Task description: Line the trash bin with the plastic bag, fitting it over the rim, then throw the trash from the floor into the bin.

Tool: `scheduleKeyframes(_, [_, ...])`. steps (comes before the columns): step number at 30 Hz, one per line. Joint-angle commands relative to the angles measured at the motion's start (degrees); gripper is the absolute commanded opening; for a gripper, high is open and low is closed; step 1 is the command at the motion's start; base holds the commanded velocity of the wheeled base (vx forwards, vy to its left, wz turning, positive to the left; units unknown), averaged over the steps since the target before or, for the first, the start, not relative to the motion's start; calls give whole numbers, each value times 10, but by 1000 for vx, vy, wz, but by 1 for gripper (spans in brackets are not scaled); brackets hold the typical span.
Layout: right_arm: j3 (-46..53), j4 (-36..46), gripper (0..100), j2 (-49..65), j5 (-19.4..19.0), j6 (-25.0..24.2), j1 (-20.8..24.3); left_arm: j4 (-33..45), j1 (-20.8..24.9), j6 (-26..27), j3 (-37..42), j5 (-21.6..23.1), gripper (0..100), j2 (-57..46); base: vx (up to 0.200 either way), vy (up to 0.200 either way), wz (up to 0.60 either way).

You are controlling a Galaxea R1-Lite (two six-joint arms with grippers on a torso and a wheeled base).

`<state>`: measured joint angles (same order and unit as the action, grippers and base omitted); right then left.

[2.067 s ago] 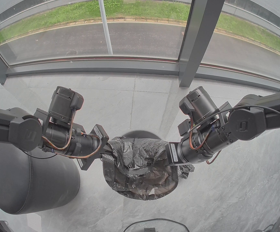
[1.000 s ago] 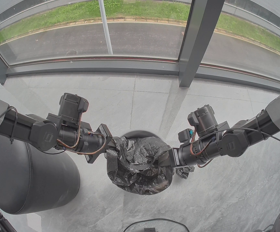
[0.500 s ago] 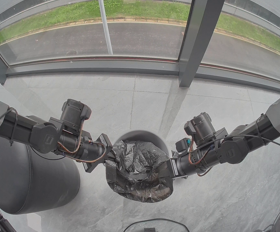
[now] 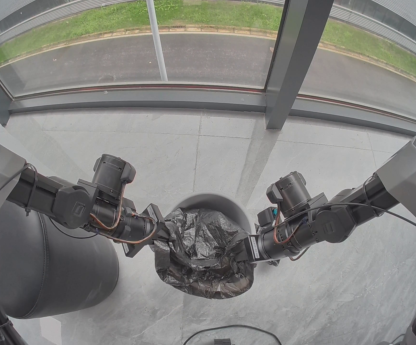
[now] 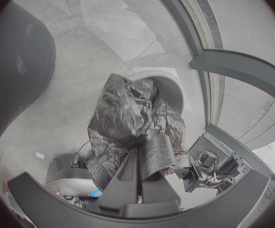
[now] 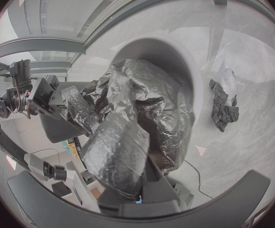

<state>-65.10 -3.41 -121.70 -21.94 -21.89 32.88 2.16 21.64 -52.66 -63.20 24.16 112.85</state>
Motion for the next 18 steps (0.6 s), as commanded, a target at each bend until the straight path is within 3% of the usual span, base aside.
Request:
scheduleKeyframes(1, [-16,0,0,-22,8,1,-14,-10,-17,3,-7,0,0,27,0,0,0])
scheduleKeyframes(18, [-25,0,0,-21,10,6,-52,-35,-48,12,-31,-1,0,49,0,0,0])
